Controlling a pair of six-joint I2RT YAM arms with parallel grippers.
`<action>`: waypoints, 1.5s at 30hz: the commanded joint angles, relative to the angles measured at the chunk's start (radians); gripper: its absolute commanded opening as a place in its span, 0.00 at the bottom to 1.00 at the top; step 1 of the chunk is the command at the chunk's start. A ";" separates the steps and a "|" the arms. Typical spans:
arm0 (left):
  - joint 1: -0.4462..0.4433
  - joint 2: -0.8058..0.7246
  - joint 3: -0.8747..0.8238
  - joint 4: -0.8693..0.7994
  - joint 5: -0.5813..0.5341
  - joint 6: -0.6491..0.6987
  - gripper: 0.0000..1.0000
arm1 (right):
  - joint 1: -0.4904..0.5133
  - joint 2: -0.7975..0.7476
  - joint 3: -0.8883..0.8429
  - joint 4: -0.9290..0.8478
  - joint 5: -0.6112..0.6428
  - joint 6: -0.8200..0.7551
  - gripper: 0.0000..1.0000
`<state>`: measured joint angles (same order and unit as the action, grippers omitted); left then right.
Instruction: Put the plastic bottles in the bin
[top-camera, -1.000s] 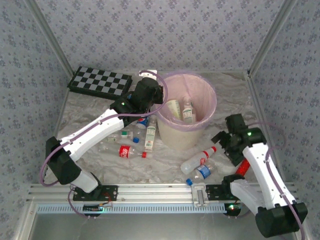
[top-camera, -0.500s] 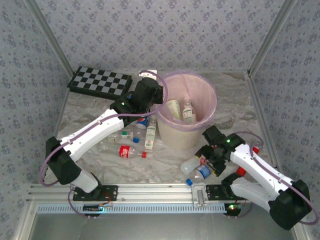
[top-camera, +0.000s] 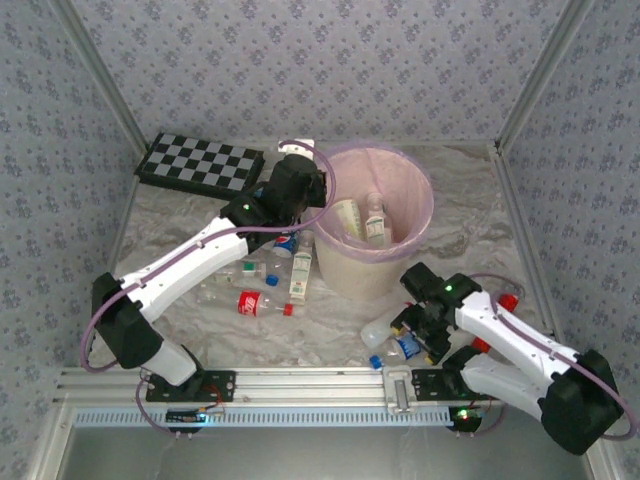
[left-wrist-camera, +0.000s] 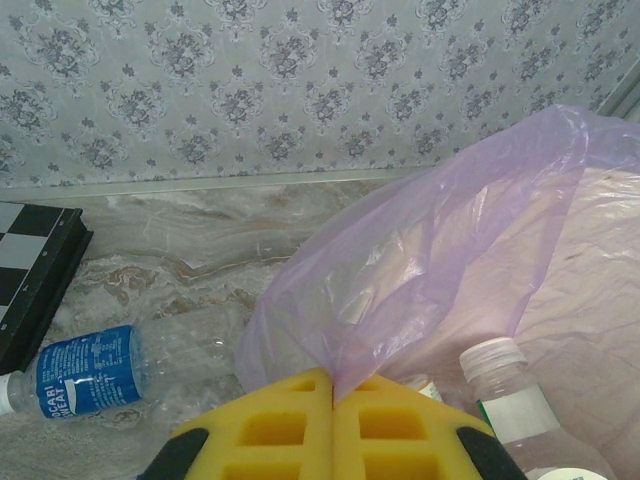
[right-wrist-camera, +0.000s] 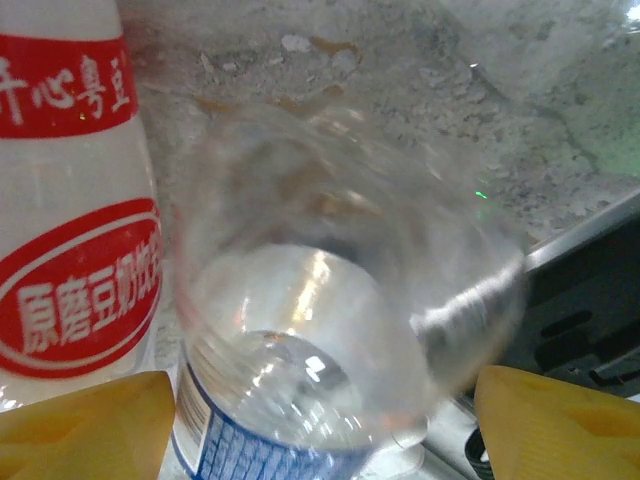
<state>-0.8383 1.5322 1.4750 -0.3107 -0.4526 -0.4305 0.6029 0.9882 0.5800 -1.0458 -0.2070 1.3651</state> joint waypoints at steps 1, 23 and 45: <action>0.005 0.030 0.035 0.000 0.012 0.000 0.00 | 0.006 0.032 -0.020 0.057 -0.006 0.004 0.80; 0.006 0.055 0.066 -0.021 0.015 -0.001 0.00 | -0.029 -0.015 0.068 -0.058 0.221 -0.083 0.53; 0.006 0.031 0.043 -0.016 -0.009 -0.005 0.00 | -0.380 -0.034 0.540 -0.086 0.321 -0.922 0.29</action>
<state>-0.8375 1.5673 1.5143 -0.3168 -0.4419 -0.4305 0.2703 0.9680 1.0641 -1.1019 0.1204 0.6353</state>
